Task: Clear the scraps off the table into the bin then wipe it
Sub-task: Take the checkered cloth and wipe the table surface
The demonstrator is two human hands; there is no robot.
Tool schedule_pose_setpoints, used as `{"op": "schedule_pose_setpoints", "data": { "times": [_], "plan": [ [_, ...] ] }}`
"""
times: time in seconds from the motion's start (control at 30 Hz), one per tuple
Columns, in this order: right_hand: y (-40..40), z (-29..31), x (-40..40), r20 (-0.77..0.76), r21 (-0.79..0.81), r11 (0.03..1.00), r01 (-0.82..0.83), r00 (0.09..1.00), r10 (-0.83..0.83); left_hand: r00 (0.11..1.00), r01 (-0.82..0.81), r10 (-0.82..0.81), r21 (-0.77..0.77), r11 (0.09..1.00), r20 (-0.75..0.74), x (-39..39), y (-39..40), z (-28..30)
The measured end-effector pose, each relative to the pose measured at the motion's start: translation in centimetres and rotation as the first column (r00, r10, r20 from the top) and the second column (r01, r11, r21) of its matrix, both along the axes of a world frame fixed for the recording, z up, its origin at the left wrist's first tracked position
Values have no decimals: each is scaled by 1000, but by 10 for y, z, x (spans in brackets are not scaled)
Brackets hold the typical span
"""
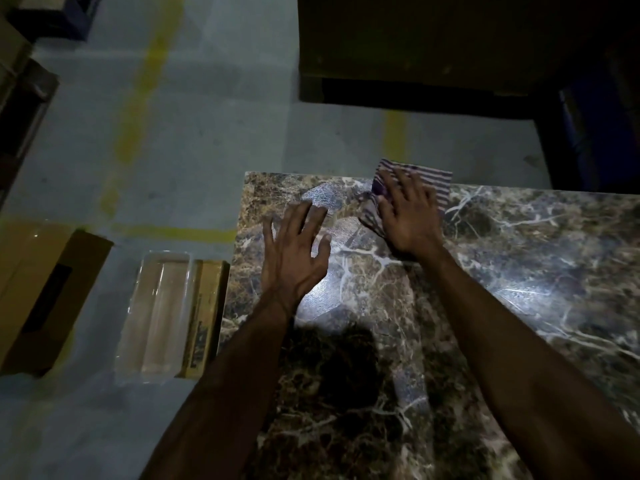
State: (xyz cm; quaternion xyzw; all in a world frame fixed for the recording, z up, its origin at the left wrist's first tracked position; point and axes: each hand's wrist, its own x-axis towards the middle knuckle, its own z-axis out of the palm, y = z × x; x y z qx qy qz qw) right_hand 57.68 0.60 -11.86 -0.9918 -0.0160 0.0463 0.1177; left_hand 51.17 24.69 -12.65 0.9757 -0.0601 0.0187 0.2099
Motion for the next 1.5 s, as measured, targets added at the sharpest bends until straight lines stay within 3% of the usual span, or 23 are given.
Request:
{"op": "schedule_pose_setpoints", "data": {
  "times": [0.17, 0.37, 0.5, 0.63, 0.8, 0.9, 1.07, 1.2, 1.4, 1.5],
  "plan": [
    [18, 3, -2, -4, -4, 999, 48, 999, -48, 1000, -2, 2, -11, 1000, 10, 1, -1, -3],
    [13, 5, -61, -12, 20, 971, -236, 972, 237, 1000, 1, -1, -31, 1000, 21, -1, -1, 0],
    [-36, 9, -62, -4, -9, 996, -93, 996, 93, 998, 61, -60, -30, 998, 31, -1, -1, -2],
    [-20, 13, -18, -32, -7, 997, 79, 996, -79, 993, 104, -100, -64, 993, 61, -1, -1, -6],
    [38, 9, -34, -39, 22, 994, -107, 993, 108, 991, 99, -92, -73, 992, 94, 0, 2, -8],
    [23, 7, -73, -36, 16, 979, -206, 978, 206, 992, 99, -93, -75, 992, 86, -1, 1, -7],
    [-28, 8, -70, -18, -3, 998, -60, 998, 59, 987, 126, -126, 9, 992, 95, -3, 0, -9],
    [-5, 11, -28, -27, 9, 996, 88, 996, -88, 987, 125, -126, 10, 992, 101, -2, 0, -11],
    [12, 12, -85, -48, -10, 991, -131, 990, 130, 988, 127, -126, 2, 992, 94, -3, 1, -10],
    [-23, 14, -116, -60, 13, 993, -121, 991, 121, 988, 135, -134, -11, 991, 80, -3, 1, -10]
  ]
}}
